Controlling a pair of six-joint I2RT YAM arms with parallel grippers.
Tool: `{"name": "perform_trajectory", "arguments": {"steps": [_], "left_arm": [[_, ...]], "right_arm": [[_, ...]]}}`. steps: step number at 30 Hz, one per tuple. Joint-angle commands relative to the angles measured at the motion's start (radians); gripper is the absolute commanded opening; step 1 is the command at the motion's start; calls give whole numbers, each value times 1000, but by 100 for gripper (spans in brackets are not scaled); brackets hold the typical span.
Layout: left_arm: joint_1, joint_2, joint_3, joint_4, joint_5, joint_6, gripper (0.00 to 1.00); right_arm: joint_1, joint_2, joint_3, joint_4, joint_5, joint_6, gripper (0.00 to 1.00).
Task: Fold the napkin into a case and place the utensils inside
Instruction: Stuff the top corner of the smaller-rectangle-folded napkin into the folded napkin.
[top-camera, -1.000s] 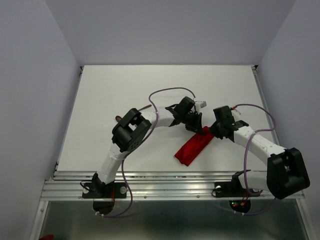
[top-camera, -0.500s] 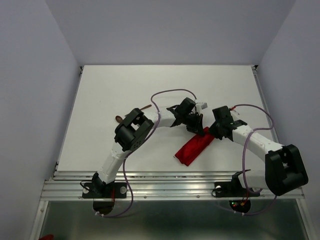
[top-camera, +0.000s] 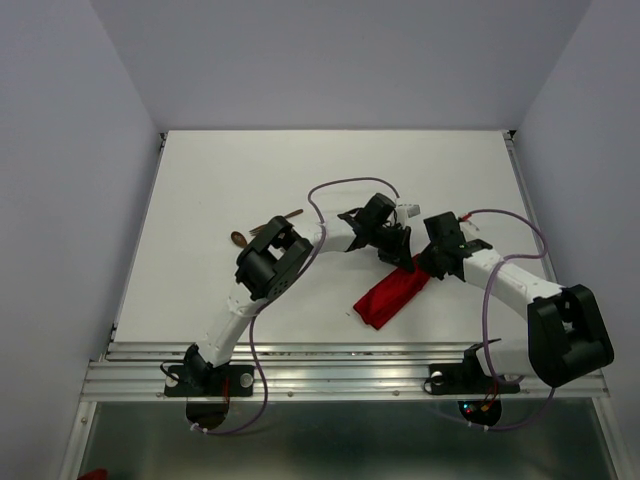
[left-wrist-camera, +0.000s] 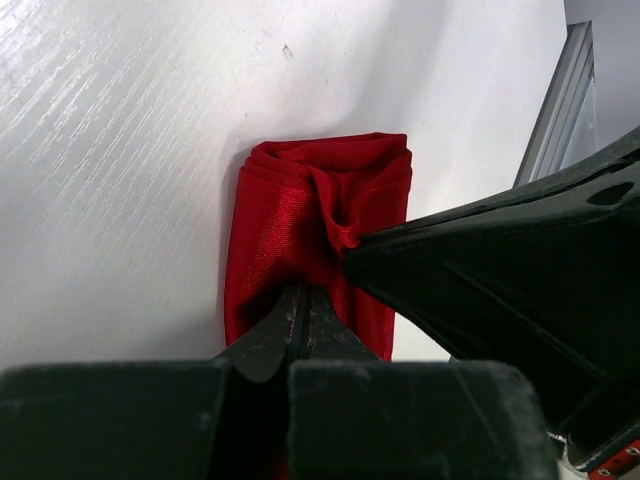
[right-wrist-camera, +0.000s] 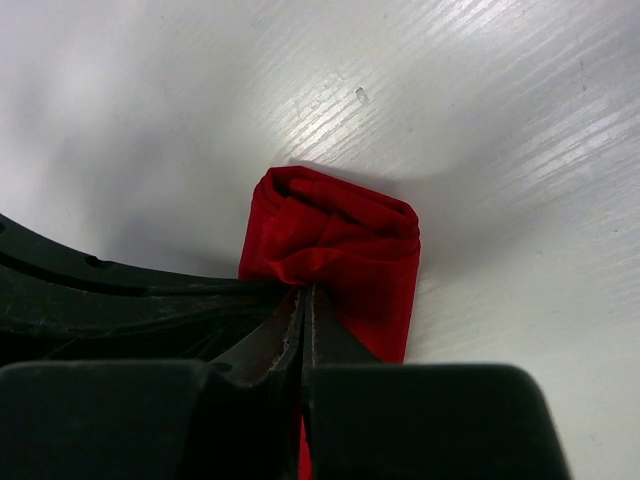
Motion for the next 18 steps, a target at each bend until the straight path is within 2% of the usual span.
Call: {"name": "perform_trajectory", "arguments": {"steps": [1, 9, 14, 18], "left_arm": [[-6, 33, 35, -41, -19, 36, 0], [-4, 20, 91, -83, -52, 53, 0], [19, 39, 169, -185, -76, 80, 0], [43, -3, 172, -221, -87, 107, 0]], "right_arm": [[-3, 16, 27, 39, 12, 23, 1], [-3, 60, 7, 39, 73, 38, 1], [-3, 114, 24, 39, 108, 29, 1], [-3, 161, 38, 39, 122, 46, 1]]}}
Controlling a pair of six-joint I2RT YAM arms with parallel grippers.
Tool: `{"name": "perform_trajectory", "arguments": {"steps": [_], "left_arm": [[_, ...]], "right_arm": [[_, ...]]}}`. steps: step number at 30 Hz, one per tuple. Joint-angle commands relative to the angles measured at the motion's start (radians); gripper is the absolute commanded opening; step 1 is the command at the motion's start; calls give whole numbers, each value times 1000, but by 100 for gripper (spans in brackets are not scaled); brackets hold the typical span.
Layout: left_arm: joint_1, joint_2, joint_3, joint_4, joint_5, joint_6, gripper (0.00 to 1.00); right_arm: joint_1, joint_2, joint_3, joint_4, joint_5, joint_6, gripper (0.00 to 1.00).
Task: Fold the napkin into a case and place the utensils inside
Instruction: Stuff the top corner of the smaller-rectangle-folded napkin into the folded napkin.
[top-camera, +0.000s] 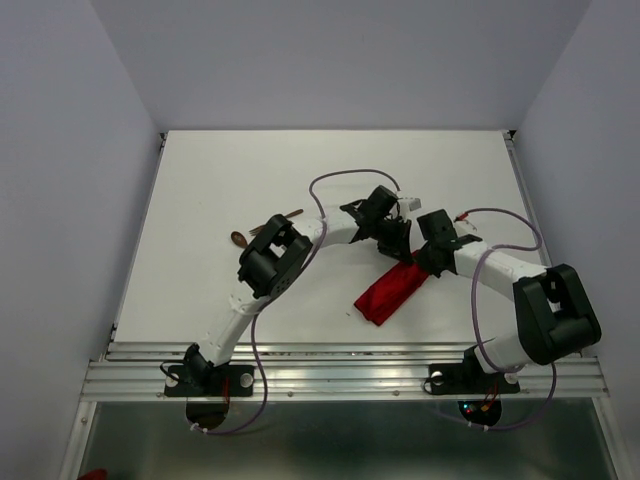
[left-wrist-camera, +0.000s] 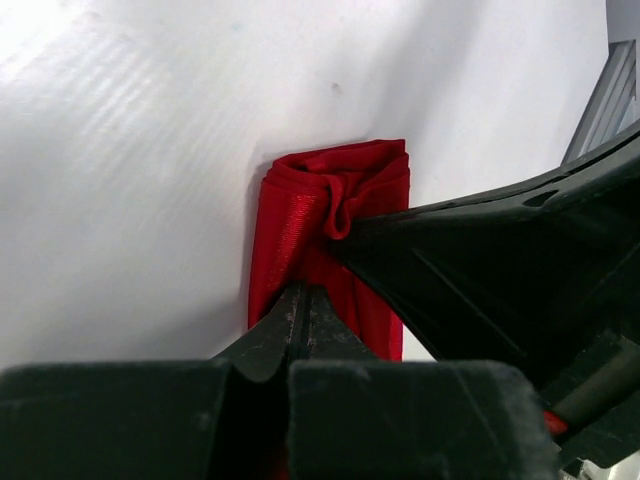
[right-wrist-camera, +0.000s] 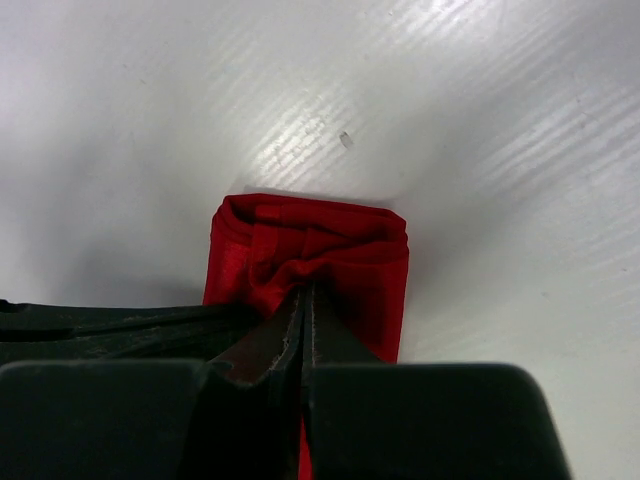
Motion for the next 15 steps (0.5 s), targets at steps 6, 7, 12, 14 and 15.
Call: {"name": "perform_trajectory", "arguments": {"steps": [6, 7, 12, 14, 15], "left_arm": [[45, -140, 65, -136, -36, 69, 0], [47, -149, 68, -148, -39, 74, 0], [82, -236, -14, -179, -131, 85, 0], [100, -270, -85, -169, -154, 80, 0], [110, -308, -109, -158, -166, 79, 0]], "right_arm": [[-3, 119, 56, 17, 50, 60, 1], [-3, 130, 63, 20, 48, 62, 1], [-12, 185, 151, 28, 45, 39, 1], [-12, 196, 183, 27, 41, 11, 6], [-12, 199, 198, 28, 27, -1, 9]]}}
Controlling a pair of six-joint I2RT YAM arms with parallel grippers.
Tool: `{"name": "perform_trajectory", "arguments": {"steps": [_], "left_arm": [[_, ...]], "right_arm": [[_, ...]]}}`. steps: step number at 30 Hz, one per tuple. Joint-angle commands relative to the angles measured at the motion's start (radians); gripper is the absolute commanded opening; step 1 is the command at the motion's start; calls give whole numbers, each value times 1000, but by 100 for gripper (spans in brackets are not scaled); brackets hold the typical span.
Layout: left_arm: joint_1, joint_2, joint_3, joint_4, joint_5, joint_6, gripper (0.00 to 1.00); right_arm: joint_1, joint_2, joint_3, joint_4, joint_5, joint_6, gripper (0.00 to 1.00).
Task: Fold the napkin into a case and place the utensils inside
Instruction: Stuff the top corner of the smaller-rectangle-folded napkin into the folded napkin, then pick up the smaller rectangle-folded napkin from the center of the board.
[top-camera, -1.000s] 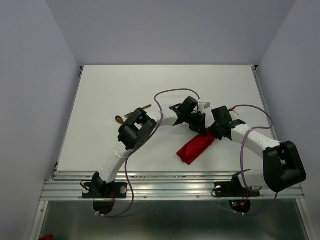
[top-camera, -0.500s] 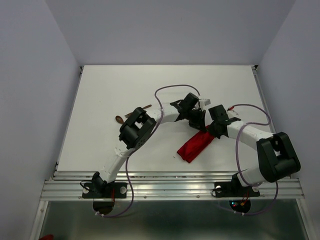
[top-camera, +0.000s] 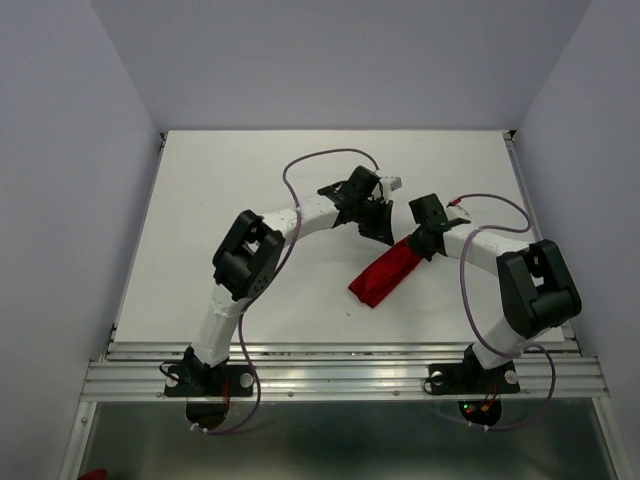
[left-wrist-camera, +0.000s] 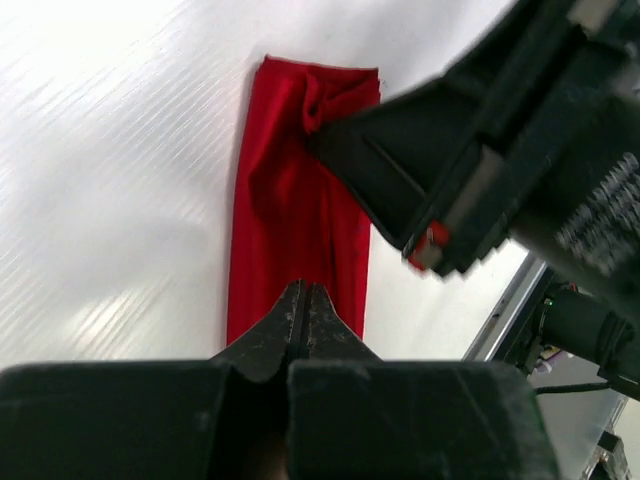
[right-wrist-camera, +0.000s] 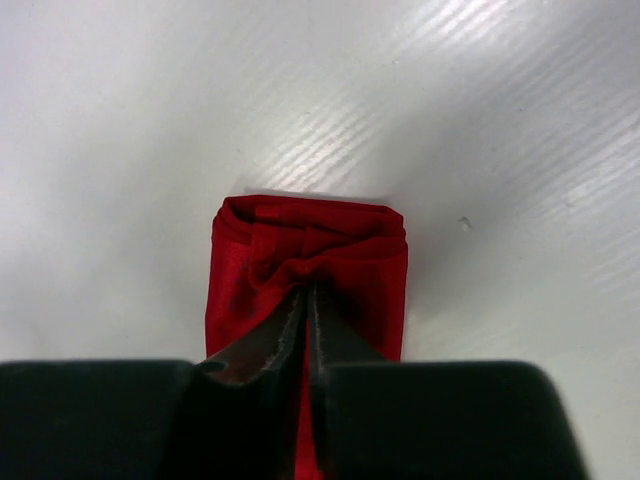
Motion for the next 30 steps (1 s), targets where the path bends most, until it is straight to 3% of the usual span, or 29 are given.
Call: {"name": "perform_trajectory", "arguments": {"steps": [1, 8, 13, 17, 21, 24, 27, 30], "left_arm": [[46, -180, -97, -4, -96, 20, 0], [43, -277, -189, -50, -277, 12, 0], [17, -309, -228, -48, -379, 12, 5], [-7, -294, -226, -63, -410, 12, 10], [-81, -296, -222, -70, -513, 32, 26], [-136, -288, -193, -85, -586, 54, 38], [-205, -253, -142, -114, -655, 98, 57], [-251, -193, -76, -163, -689, 137, 63]], "right_arm": [[-7, 31, 72, -6, -11, -74, 19], [-7, -113, 124, -46, -112, -182, 54], [-7, -274, 69, -130, -50, -219, 61], [-46, -444, -90, -148, -29, -184, 63], [-146, -602, -273, -148, -97, -147, 66], [-195, -650, -308, -150, -127, -148, 68], [-206, -662, -325, -148, -146, -148, 69], [-215, -676, -319, -148, -152, -146, 69]]}}
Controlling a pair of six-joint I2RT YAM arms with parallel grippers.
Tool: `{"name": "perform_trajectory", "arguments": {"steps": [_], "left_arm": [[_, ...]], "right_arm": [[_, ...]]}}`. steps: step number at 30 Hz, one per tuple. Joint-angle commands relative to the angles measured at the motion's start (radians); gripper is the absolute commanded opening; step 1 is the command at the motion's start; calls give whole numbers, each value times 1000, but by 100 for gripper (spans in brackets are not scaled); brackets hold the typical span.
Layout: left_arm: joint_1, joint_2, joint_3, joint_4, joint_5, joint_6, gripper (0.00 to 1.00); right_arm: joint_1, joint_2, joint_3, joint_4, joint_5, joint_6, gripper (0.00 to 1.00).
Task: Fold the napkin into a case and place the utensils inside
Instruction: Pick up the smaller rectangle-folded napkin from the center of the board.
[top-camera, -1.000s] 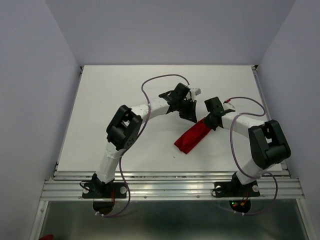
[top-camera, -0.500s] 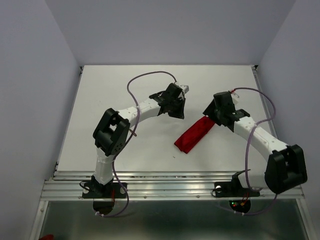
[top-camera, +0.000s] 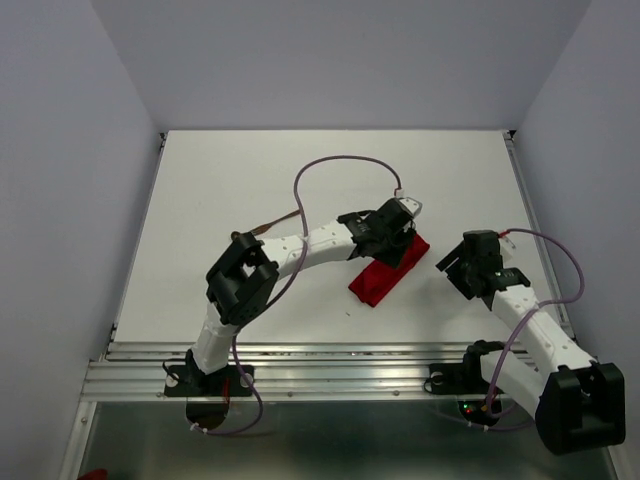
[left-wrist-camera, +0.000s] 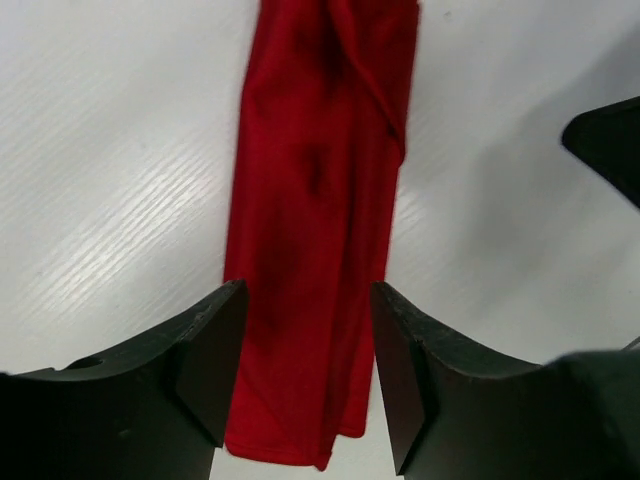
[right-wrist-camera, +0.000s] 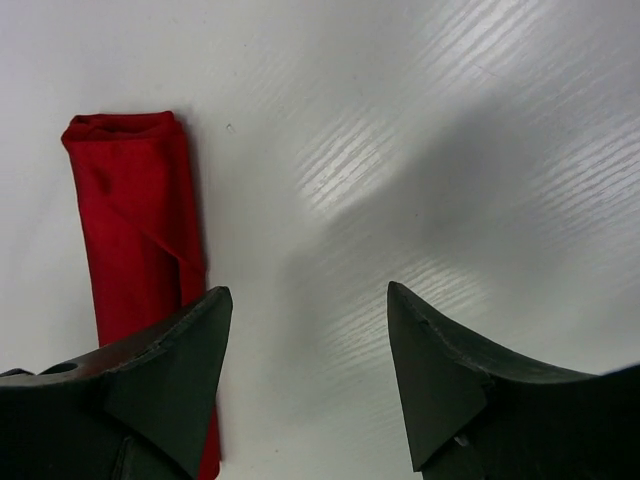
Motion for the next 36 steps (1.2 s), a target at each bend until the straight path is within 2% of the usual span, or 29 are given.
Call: {"name": "perform_trajectory", "arguments": {"steps": [1, 4, 15, 19, 36], "left_arm": [[-56, 50, 107, -61, -125, 76, 64], [-97, 93, 145, -90, -177, 96, 67], [-160, 158, 153, -74, -237, 91, 65], [-171, 184, 161, -83, -243, 88, 56], [-180, 187, 149, -89, -276, 53, 37]], "right_arm": [[-12, -40, 19, 19, -27, 5, 69], [-21, -49, 25, 8, -18, -6, 69], [-50, -86, 29, -16, -9, -26, 70], [-59, -87, 31, -19, -10, -29, 70], [-59, -87, 48, -27, -21, -36, 70]]}}
